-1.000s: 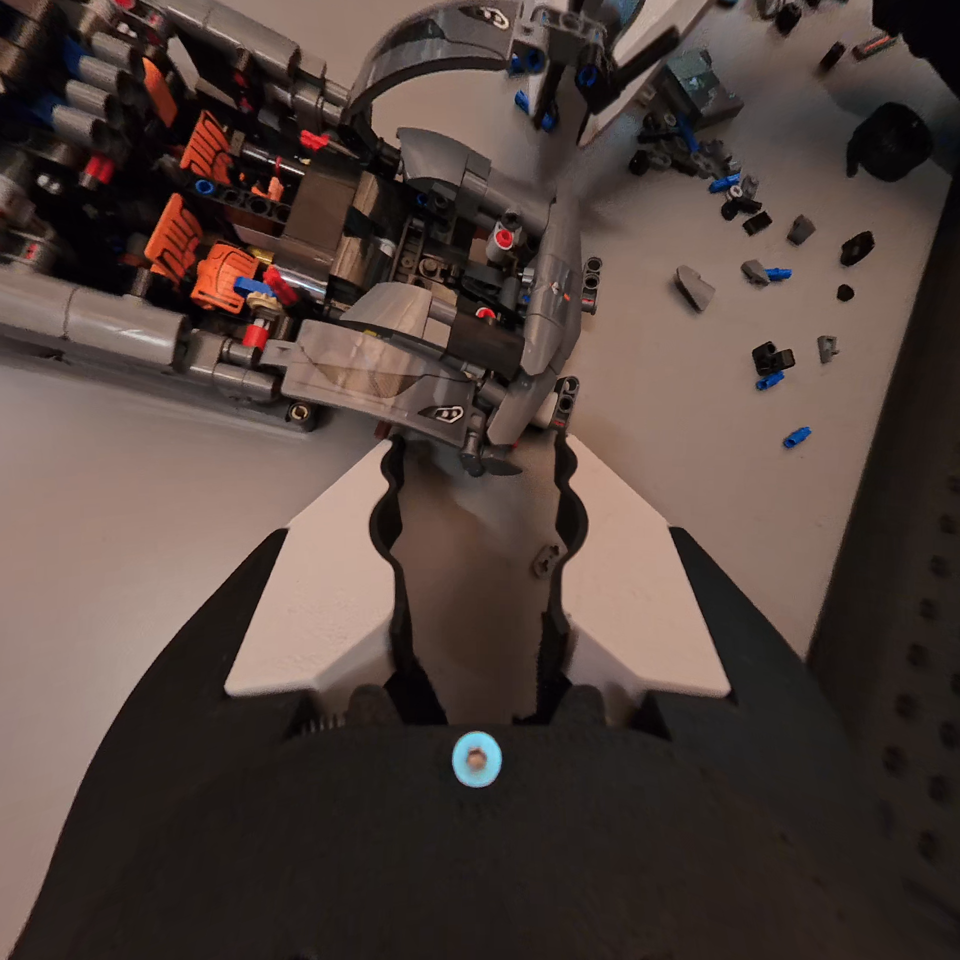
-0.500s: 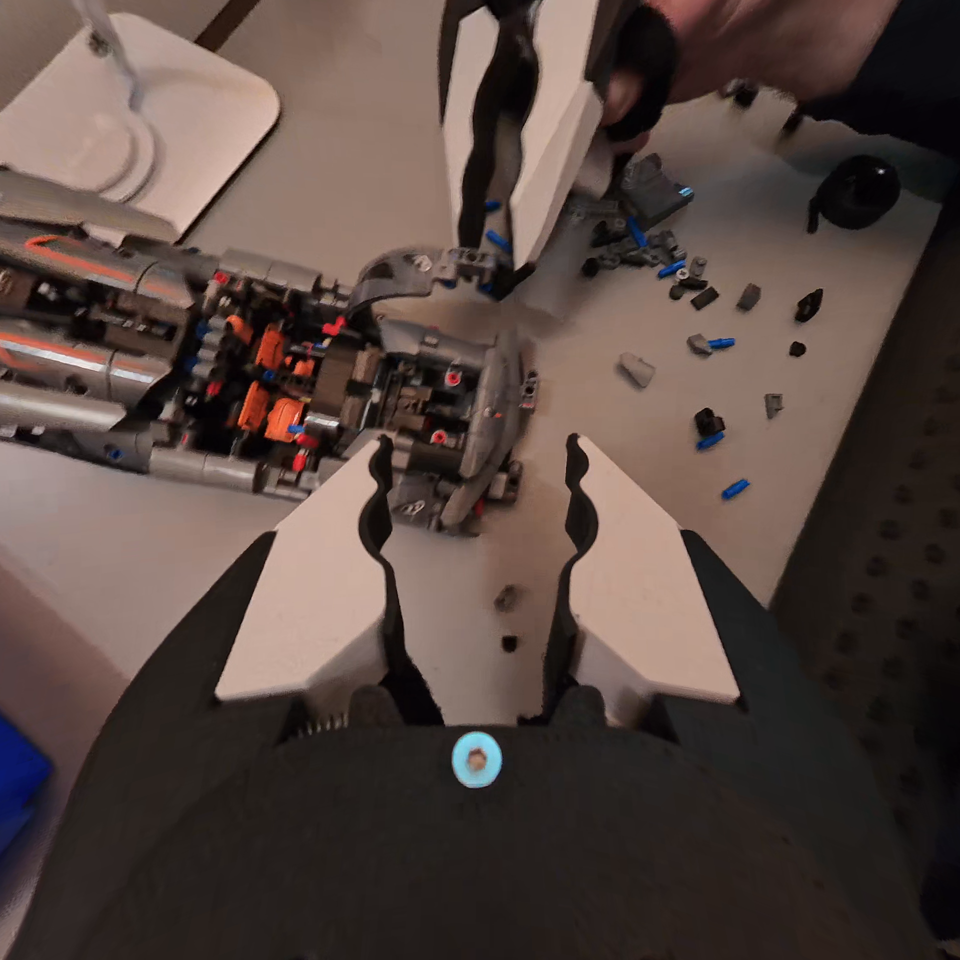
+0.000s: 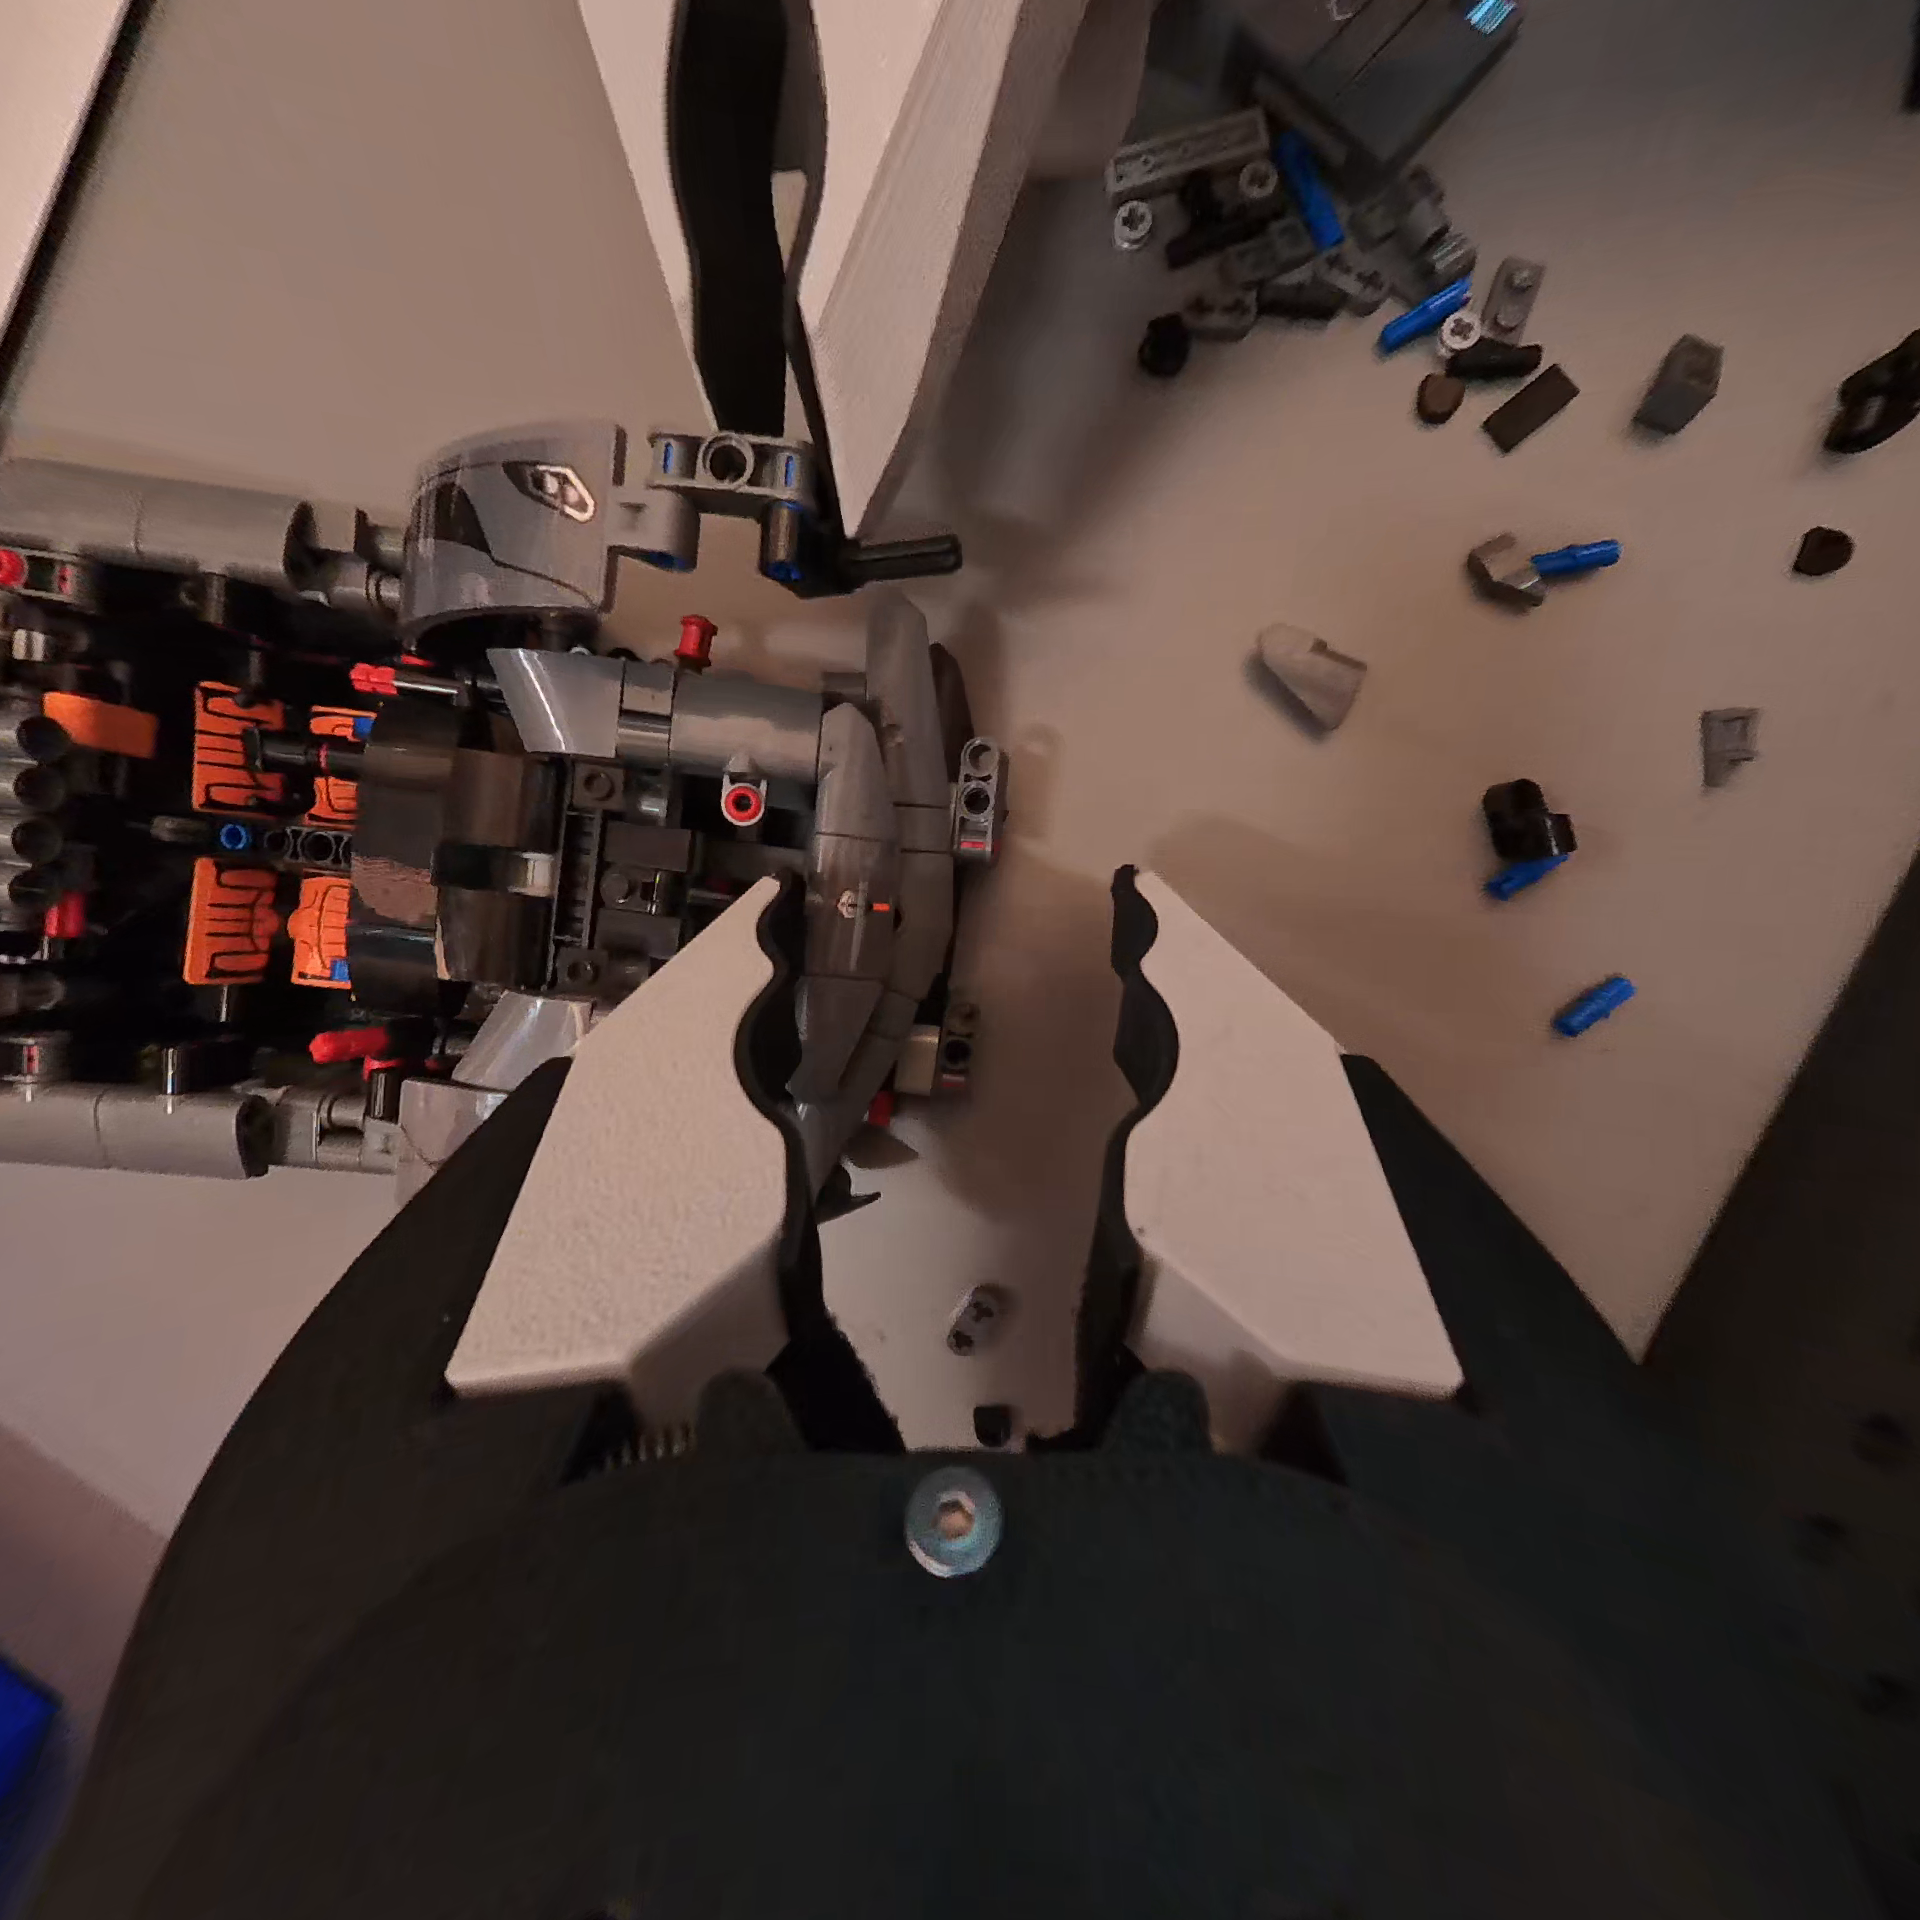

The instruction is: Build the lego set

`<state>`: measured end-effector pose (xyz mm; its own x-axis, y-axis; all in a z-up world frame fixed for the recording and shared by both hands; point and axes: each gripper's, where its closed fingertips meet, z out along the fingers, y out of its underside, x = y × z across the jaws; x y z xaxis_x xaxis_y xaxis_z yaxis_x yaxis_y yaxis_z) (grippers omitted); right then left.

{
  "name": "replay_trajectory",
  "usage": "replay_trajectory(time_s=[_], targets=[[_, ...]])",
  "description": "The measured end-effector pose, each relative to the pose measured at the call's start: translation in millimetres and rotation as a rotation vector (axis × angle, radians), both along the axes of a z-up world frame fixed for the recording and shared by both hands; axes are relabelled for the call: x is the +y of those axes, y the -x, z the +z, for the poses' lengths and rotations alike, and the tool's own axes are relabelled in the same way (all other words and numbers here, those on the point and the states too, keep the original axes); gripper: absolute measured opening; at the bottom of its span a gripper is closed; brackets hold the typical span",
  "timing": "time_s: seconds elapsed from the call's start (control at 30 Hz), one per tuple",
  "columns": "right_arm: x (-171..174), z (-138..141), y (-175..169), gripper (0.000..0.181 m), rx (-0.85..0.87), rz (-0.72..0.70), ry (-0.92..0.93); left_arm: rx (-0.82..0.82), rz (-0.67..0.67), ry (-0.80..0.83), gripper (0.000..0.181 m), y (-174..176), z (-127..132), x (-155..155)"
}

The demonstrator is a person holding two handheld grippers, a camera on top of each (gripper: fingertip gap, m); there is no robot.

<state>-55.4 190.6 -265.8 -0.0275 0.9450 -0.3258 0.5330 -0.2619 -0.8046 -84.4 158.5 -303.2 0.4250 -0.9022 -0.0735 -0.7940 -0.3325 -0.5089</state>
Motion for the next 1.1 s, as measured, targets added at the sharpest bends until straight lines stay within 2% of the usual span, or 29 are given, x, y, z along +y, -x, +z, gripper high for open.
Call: replay_trajectory(time_s=[0.17, 0.47, 0.77, 0.97, 1.1], targets=[[-0.9, -12.2, -1.9, 0.008, -0.077, 0.024, -0.164, 0.002, 0.003, -0.014, 0.054, 1.0, -1.0, 3.5], [4.6, -23.5, -4.2, 0.005, -0.162, 0.012, -0.319, 0.05, -0.004, -0.073, 0.049, 5.9, -3.5, 10.1], [13.8, -21.7, -6.2, 0.004, -0.156, -0.015, -0.448, 0.09, -0.018, -0.101, 0.05, 7.8, -5.0, 13.4], [25.1, -24.6, -5.8, 0.003, -0.222, -0.034, -0.624, 0.084, -0.019, -0.099, 0.05, 7.2, -4.9, 14.2], [28.4, -29.3, -3.9, 0.003, -0.247, -0.036, -0.664, 0.085, -0.021, -0.098, 0.05, 7.2, -5.0, 14.1]])
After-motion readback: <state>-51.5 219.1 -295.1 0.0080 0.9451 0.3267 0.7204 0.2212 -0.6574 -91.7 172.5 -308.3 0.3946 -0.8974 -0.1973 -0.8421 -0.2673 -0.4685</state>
